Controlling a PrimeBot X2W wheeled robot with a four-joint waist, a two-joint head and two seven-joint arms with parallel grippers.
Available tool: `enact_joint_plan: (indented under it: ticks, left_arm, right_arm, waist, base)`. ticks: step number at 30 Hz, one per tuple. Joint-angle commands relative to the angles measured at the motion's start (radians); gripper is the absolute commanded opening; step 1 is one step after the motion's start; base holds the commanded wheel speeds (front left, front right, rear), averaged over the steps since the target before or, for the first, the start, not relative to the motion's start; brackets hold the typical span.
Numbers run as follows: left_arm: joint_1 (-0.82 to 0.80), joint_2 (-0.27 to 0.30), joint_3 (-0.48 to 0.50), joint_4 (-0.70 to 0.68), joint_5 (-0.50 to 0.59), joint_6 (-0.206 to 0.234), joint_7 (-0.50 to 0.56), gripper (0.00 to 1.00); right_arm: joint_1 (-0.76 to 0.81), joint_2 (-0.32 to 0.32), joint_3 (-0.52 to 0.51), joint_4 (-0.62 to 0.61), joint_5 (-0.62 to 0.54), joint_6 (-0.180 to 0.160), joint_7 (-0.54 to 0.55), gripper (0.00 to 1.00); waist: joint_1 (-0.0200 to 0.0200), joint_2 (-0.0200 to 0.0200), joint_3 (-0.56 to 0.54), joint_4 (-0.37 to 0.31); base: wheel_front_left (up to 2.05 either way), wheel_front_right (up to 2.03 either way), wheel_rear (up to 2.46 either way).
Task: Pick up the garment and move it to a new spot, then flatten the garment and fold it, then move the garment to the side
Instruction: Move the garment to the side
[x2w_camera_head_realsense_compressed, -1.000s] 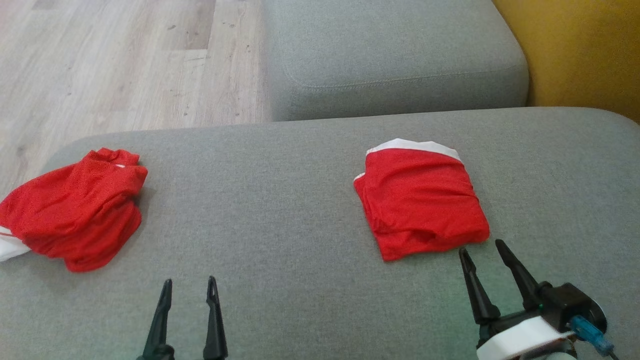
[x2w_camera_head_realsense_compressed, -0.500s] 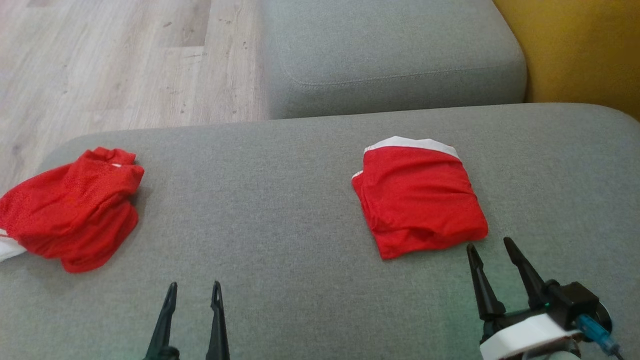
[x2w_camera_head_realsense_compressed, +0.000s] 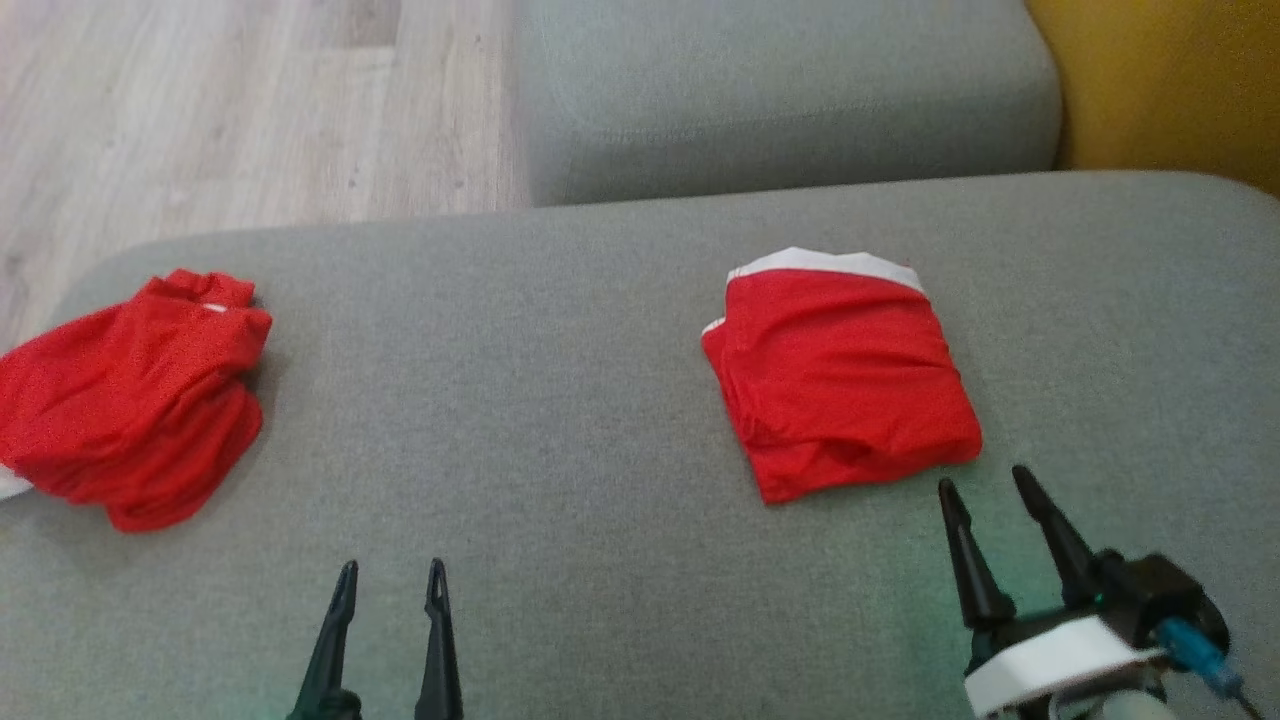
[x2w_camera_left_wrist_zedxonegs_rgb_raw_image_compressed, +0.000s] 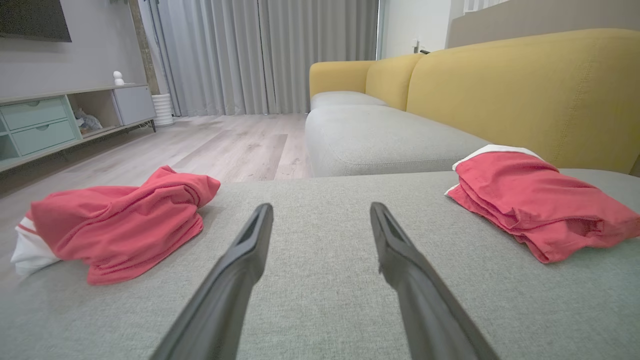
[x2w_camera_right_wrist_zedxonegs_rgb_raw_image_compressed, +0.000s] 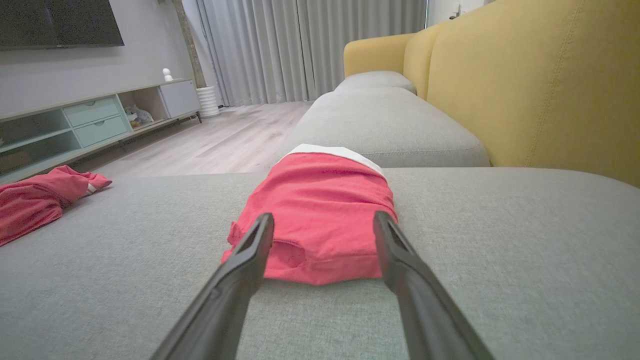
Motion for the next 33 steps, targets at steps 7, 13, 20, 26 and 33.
enact_joint_plan:
  ticks: [7, 13, 20, 26, 33]
  left_arm:
    - [-0.113, -0.003, -0.005, -0.068, 0.001, 0.007, -0.005, 1.00]
    - [-0.185, -0.003, -0.034, -0.083, 0.014, 0.001, -0.005, 1.00]
    - [-0.237, -0.003, -0.061, -0.077, 0.010, -0.003, -0.005, 1.00]
    - [-0.247, -0.003, -0.074, -0.071, -0.004, 0.012, -0.005, 1.00]
    - [-0.263, -0.003, -0.067, -0.079, 0.002, 0.009, -0.005, 1.00]
  right_arm:
    - [-0.187, -0.060, 0.003, 0.027, 0.043, 0.007, -0.011, 1.00]
    - [-0.366, -0.142, 0.017, 0.146, 0.135, 0.007, 0.092, 1.00]
    - [-0.496, -0.220, 0.037, 0.285, 0.200, 0.007, 0.300, 1.00]
    - [-0.507, -0.232, 0.109, 0.309, 0.317, 0.007, 0.376, 0.00]
    - [-0.533, -0.300, 0.138, 0.282, 0.372, 0.007, 0.361, 0.00]
  waist:
    - [-0.0001, 0.0000, 0.144, 0.021]
    - [-0.0001, 0.0000, 0.224, 0.045]
    - [-0.0001, 0.0000, 0.272, 0.077]
    - [-0.0001, 0.0000, 0.289, 0.081]
    - [-0.0001, 0.0000, 0.328, 0.019]
  base:
    - [0.00, 0.00, 0.00]
    - [0.00, 0.00, 0.00]
    - [0.00, 0.00, 0.00]
    - [0.00, 0.00, 0.00]
    - [0.00, 0.00, 0.00]
